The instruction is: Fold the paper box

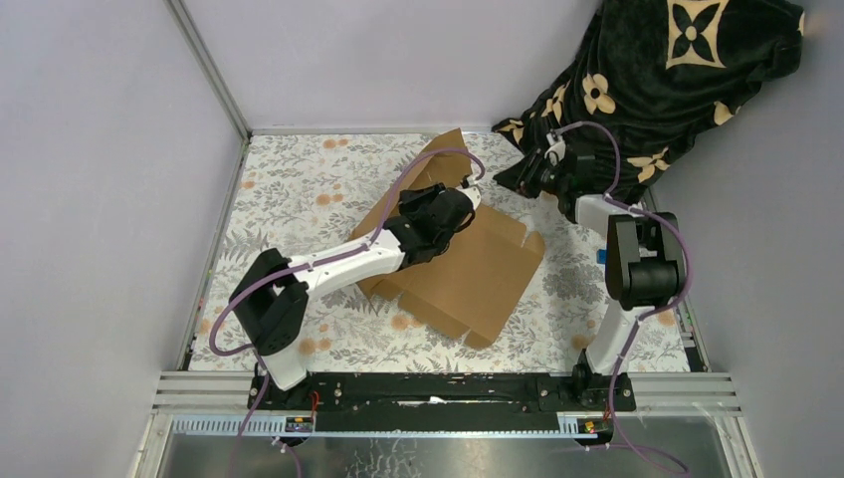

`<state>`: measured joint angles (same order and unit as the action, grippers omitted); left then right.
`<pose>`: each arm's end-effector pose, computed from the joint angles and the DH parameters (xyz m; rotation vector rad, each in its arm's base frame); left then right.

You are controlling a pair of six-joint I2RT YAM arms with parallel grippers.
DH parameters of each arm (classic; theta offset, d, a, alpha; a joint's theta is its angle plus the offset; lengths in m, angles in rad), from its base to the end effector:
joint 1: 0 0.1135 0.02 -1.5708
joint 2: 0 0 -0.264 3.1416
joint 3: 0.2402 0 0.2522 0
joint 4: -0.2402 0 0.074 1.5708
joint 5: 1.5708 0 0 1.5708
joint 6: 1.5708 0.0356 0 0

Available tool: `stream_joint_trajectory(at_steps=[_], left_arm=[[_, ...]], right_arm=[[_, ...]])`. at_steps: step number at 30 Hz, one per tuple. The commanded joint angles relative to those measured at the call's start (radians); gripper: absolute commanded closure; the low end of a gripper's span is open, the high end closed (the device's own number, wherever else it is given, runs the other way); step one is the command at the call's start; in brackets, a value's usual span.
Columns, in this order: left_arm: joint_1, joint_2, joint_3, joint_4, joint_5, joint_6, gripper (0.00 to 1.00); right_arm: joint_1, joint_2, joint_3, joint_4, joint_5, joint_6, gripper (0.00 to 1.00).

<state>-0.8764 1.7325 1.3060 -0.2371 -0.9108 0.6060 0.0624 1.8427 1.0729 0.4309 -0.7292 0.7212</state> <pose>0.2685 -0.2785 0.2683 0.9992 1.7996 0.8400 0.4011 0.0488 0.2070 0.1317 2.0054 1.2088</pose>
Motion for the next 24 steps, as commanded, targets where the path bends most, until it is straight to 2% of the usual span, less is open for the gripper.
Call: stream_joint_trajectory(at_steps=[1, 8, 14, 17, 24], left_arm=[[-0.025, -0.031, -0.030, 0.091, -0.047, 0.050, 0.86], [-0.054, -0.077, -0.059, 0.106, -0.044, 0.084, 0.86], [-0.069, -0.090, -0.072, 0.106, -0.037, 0.102, 0.86], [-0.077, -0.090, -0.070, 0.106, -0.034, 0.111, 0.86], [-0.095, -0.067, -0.048, 0.105, -0.046, 0.140, 0.86]], right_arm=[[-0.025, 0.096, 0.152, 0.076, -0.078, 0.119, 0.63], [-0.042, 0.301, 0.362, 0.135, -0.107, 0.226, 0.63], [-0.044, 0.455, 0.471, 0.274, -0.135, 0.357, 0.62], [-0.043, 0.501, 0.505, 0.338, -0.145, 0.413, 0.62], [-0.044, 0.546, 0.544, 0.370, -0.153, 0.422, 0.61]])
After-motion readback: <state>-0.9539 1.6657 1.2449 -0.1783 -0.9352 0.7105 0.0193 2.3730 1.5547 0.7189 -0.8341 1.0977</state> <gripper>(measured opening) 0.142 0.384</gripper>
